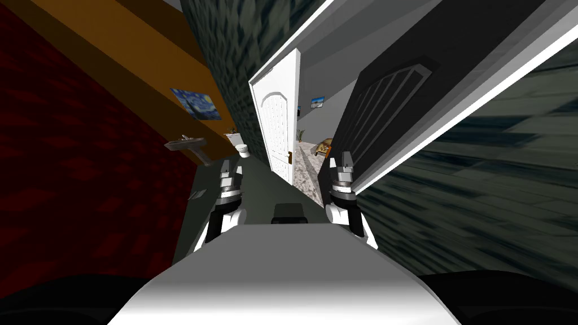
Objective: Push the door open
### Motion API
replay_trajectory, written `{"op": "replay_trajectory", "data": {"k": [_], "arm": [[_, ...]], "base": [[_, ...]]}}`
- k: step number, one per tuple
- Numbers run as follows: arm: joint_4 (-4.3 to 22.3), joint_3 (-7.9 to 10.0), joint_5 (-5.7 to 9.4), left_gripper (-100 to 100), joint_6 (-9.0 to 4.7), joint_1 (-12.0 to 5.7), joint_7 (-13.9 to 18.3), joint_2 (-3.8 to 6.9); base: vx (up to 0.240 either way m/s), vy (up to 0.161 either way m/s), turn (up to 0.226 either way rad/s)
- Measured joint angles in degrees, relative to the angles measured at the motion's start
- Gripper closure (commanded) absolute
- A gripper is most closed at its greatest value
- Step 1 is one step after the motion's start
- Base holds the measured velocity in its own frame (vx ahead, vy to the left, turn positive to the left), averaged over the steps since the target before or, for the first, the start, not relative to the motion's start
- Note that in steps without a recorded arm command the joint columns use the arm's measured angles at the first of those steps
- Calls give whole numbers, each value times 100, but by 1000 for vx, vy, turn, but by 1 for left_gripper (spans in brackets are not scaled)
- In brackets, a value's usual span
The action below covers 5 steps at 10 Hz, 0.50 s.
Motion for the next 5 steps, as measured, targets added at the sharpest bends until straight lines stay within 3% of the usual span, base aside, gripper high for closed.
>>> {"op": "replay_trajectory", "data": {"k": [5], "arm": [[571, -237, -3, -100, 84, -302, 135, 103]], "base": [[127, 75, -92]]}}
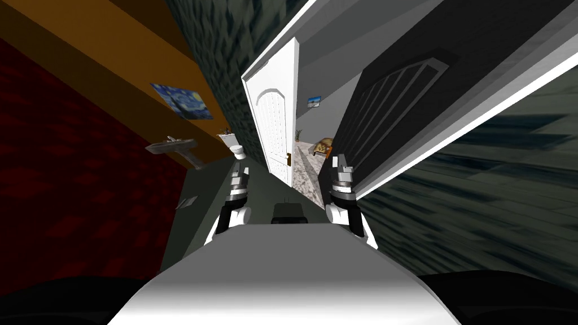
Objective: Push the door open
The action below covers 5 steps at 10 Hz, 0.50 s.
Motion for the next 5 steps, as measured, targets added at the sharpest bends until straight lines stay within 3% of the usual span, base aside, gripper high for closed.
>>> {"op": "replay_trajectory", "data": {"k": [5], "arm": [[585, -262, -13, -100, 84, -316, 138, 71]], "base": [[89, 51, -93]]}}
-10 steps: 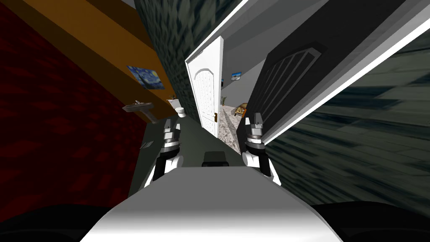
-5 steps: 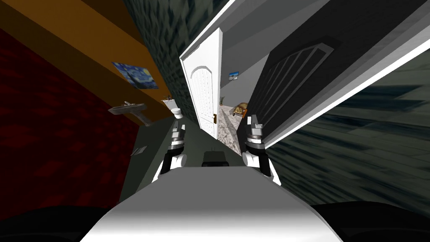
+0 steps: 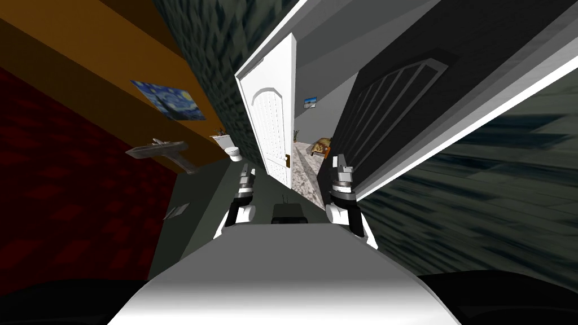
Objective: Push the door open
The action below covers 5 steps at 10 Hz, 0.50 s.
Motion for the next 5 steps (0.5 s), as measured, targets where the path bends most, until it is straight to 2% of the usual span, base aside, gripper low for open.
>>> {"op": "replay_trajectory", "data": {"k": [2, 5], "arm": [[311, -154, -24, -100, -22, -120, 41, 5], [776, -291, -10, -100, 85, -432, 163, 83]], "base": [[97, 65, -115], [93, 79, -111]]}}
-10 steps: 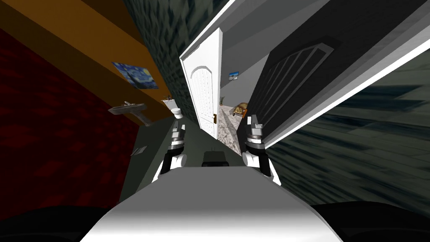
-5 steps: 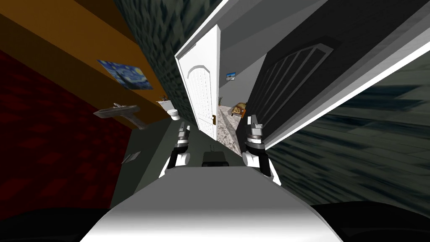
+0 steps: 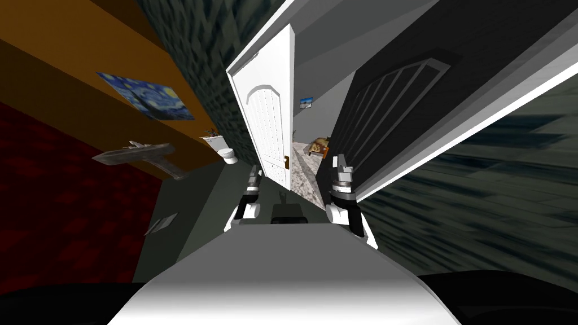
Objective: Push the door open
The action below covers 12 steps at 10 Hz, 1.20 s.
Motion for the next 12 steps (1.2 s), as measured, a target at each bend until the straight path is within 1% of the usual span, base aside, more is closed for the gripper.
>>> {"op": "replay_trajectory", "data": {"k": [1, 2, 4, 5, 6, 7, 8, 9, 10, 11, 12], "arm": [[144, -75, -10, -100, 31, -82, 27, 0], [327, -155, -17, -100, 11, -138, 57, 12], [651, -292, -15, -100, -3, -264, 145, 67], [828, -345, -5, -100, -14, -341, 202, 114], [956, -425, -17, -100, 15, -408, 230, 107], [1076, -486, -16, -100, 80, -504, 265, 127], [1300, -574, -43, -100, 75, -615, 268, 75], [1456, -621, -29, -100, 94, -709, 317, 130], [1561, -678, -17, -100, 136, -761, 379, 181], [1706, -745, -15, -100, 138, -815, 429, 213], [1892, -811, -30, -100, 154, -935, 444, 179]], "base": [[74, 66, -126], [72, 80, -129], [82, 93, -122], [89, 110, -124], [90, 91, -107], [87, 78, -104], [80, 66, -119], [75, 78, -133], [80, 80, -126], [94, 78, -76], [86, 77, -116]]}}
